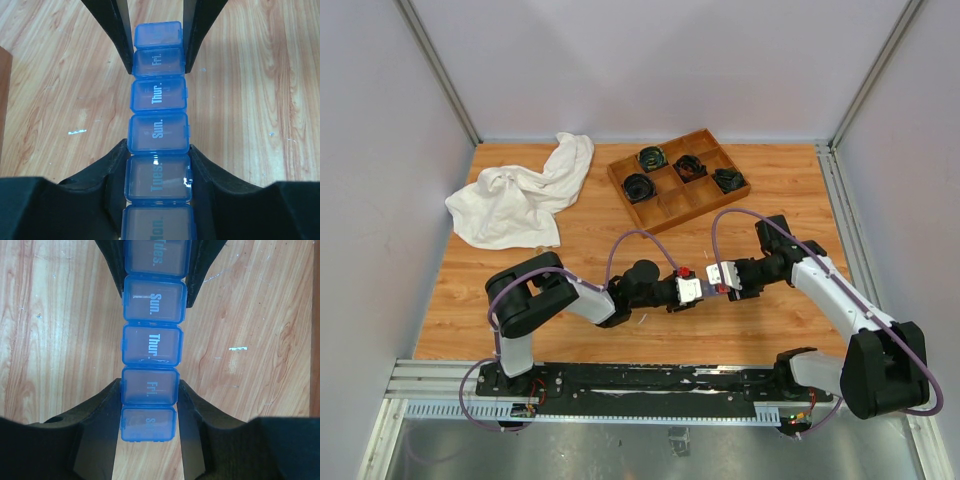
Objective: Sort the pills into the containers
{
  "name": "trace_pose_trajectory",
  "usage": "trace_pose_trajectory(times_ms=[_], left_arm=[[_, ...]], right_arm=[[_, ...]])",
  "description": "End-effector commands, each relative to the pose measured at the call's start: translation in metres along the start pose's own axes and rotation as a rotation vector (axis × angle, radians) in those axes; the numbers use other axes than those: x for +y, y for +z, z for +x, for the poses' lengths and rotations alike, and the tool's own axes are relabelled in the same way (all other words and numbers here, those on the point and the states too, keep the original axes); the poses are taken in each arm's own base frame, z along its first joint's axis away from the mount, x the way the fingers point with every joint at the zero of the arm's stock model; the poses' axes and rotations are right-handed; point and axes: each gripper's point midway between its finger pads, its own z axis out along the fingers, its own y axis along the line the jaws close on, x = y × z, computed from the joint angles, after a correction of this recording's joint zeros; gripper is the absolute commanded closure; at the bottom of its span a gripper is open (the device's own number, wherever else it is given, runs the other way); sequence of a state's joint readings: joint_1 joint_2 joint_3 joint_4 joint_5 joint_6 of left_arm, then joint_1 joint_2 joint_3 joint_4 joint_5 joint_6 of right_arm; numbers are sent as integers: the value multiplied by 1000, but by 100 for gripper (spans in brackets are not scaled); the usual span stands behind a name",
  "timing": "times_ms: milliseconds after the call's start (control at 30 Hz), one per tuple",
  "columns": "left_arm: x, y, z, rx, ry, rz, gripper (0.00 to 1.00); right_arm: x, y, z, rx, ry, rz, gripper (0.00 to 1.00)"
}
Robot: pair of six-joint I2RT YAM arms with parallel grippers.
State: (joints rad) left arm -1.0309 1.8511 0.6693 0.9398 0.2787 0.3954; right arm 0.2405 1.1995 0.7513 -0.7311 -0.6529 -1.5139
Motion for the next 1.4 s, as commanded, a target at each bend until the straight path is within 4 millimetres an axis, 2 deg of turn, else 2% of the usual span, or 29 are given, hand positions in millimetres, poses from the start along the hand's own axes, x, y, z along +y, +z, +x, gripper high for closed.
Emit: trace_pose_trajectory(times_ms=[0,67,100,500,667,867,1067,1367], left_arm=[[3,6,-12,-34,15,0,90],[3,6,-13,-32,13,2,98],[3,6,-14,-32,11,2,100],[-7,7,-13,-18,8,67,100],[-9,9,-13,-13,10,82,100],[-11,10,-11,-6,9,99,100],[-13,11,-10,-2,10,114,100],[-15,11,-10,0,10,122,100]], right_arm=[[11,1,-9,-25,24,-38,81],[12,1,-10,-30,32,-40,81],[13,1,-11,-34,38,-44,80],[18,2,-11,-54,186,-151,76],[12,0,-11,-80,259,-175,74],[4,2,-4,-57,320,-165,58],[-16,-11,-1,-49,359,-59,43],[-37,-23,4,-34,410,55,37]])
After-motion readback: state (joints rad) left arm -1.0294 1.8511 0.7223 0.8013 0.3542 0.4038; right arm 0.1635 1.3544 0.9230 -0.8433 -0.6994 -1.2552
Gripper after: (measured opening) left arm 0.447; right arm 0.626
